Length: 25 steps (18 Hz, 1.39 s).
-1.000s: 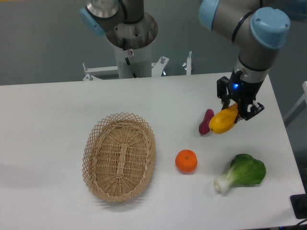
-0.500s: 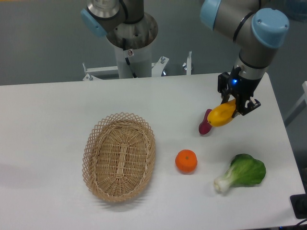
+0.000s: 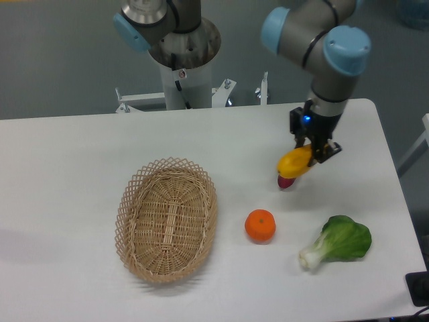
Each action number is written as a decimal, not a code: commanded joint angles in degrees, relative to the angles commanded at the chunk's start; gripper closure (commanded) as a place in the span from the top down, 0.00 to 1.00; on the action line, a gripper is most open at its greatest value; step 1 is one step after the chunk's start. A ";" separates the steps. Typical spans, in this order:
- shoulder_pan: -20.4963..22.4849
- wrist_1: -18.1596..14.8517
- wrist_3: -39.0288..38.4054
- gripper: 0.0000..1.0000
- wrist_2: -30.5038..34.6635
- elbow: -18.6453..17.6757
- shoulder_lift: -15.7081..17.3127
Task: Place the mango on the table
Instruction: 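Carry the mango toward the basket and lower it to the table, then open the gripper to release the mango beside the orange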
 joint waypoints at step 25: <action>-7.39 8.63 -17.76 0.99 3.60 -6.44 -1.50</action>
